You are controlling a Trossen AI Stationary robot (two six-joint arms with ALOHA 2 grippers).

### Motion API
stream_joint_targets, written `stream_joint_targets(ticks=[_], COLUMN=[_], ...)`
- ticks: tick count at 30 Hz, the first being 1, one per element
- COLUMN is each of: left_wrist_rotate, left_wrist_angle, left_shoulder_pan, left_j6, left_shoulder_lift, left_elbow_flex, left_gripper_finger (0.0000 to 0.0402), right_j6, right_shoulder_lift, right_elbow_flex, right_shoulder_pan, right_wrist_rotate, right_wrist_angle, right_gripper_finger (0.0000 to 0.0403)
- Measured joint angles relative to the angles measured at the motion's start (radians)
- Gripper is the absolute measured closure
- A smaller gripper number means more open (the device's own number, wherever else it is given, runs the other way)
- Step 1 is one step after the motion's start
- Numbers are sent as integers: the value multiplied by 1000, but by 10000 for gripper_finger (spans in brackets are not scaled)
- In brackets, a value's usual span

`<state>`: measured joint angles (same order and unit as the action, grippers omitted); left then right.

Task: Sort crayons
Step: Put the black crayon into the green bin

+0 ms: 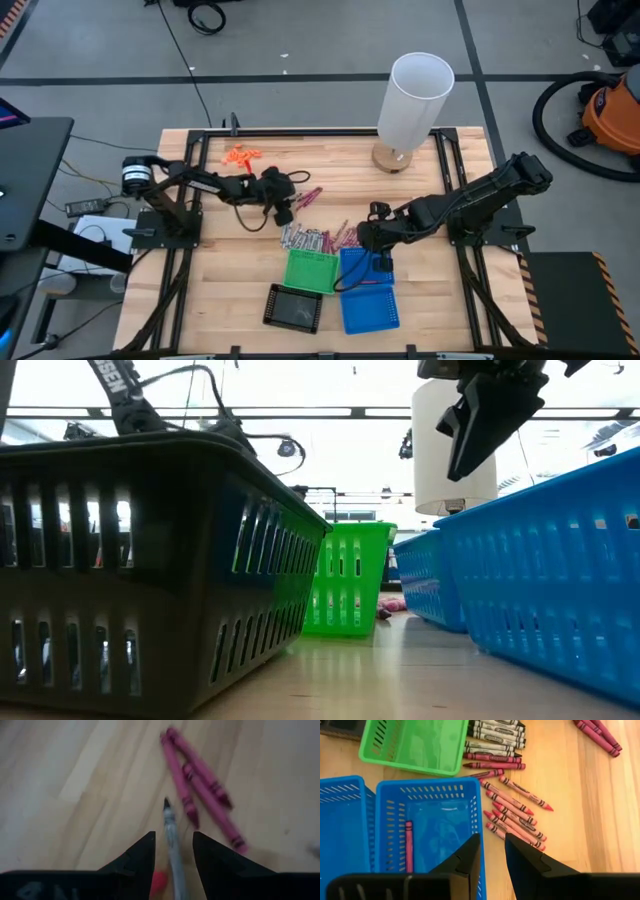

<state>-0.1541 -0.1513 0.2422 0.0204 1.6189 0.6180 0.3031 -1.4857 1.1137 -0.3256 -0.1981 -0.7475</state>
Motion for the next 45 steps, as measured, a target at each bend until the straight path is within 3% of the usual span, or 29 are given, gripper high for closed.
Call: stream_joint_targets(ticks=[10, 21, 34, 39, 45], left_wrist_rotate=[55, 62, -59, -69, -69], left_wrist_angle=[5, 20, 22, -112, -282], left_shoulder_pan=[32, 35, 18, -4, -14], left_j6=[-1, 1, 27, 90, 164], left_shoulder_lift=[47, 49, -91, -117, -118], left_elbow_flex=[4, 2, -6, -5, -5], left_gripper_finger=[265, 389, 384, 384, 383], right_j6=[0, 8, 9, -29, -73], right_shoulder_lift=[0, 0, 0, 11, 133], right_elbow_flex=[0, 0, -49, -167, -308], right_shoulder_pan=[0, 0, -1, -1, -1], right_wrist_rotate=[1, 7, -41, -49, -180], right_wrist_angle=[14, 14, 43, 210, 381], right_gripper_finger=[306, 306, 306, 306, 309])
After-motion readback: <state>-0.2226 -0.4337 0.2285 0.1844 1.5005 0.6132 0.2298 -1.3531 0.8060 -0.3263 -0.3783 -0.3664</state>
